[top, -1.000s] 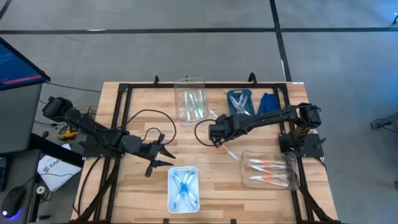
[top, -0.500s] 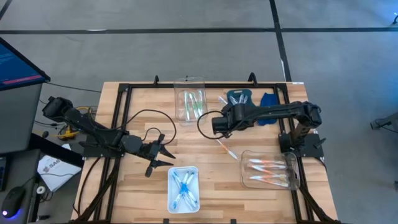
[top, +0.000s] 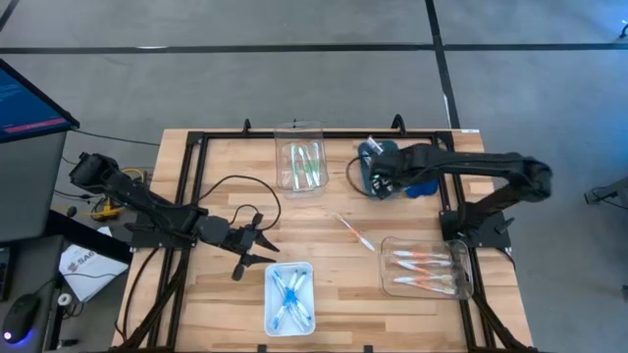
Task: Pick & Place Toothbrushes
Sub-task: Put the purple toothbrush into the green bin
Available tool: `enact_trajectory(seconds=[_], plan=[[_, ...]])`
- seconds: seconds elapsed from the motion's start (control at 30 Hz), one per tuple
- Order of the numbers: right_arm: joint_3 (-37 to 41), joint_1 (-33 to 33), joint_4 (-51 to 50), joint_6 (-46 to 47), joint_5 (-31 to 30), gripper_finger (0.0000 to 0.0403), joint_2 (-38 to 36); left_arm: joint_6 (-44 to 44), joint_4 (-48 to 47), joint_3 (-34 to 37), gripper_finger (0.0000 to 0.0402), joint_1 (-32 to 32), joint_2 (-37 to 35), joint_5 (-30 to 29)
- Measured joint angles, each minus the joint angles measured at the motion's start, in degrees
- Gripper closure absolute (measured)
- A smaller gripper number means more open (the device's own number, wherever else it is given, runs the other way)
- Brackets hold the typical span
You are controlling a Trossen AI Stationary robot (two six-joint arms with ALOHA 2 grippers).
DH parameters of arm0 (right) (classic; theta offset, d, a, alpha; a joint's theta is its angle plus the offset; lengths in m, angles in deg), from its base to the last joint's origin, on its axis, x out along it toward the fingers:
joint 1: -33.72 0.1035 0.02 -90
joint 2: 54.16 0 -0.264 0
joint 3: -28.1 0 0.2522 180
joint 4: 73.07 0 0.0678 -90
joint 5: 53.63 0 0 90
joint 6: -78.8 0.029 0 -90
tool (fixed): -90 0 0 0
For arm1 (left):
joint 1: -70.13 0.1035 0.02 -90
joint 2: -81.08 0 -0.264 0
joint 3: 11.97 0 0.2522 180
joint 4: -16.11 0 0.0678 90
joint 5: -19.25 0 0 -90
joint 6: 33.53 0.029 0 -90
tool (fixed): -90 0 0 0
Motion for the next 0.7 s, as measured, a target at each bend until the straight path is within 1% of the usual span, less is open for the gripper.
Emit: enact_trajectory(seconds=[0.1, 0.17, 0.2, 0.27, 0.37, 0.47, 0.63, 0.7], plan=[[5.98, -3.39, 8.06, -1.46, 4.94, 0.0388, -4.83, 0.12, 0.95, 0.0, 0.0271, 0.09, 0.41, 0.02], [9.04, -4.95, 10.75, -1.38, 7.7, 0.0388, -6.52, 0.11, 1.74, -0.02, 0.0271, 0.11, 0.75, 0.0], [10.03, -5.64, 11.93, -0.56, 8.69, 0.0388, -7.11, 0.13, 1.37, -0.02, 0.0271, 0.09, 0.75, 0.02], [11.45, -6.77, 12.11, 4.1, 11.54, 0.0388, -7.62, 0.11, 1.76, 0.0, 0.0271, 0.09, 0.75, 0.02], [12.26, -8.53, 12.31, 11.54, 17.04, 0.0387, -7.13, 0.11, 2.05, 0.0, 0.0271, 0.09, 0.75, 0.02], [11.85, -10.18, 12.31, 16.15, 22.1, 0.0387, -6.18, 0.11, 2.58, 0.0, 0.0271, 0.09, 0.75, 0.02], [11.0, -12.39, 14.61, 22.23, 23.19, 0.0387, -4.53, 0.14, 2.69, 0.0, 0.0271, -0.06, 0.75, 0.02], [11.0, -13.69, 15.33, 24.77, 25.56, 0.0386, -3.55, 0.14, 2.7, 0.0, 0.0271, -0.39, 0.75, 0.04]])
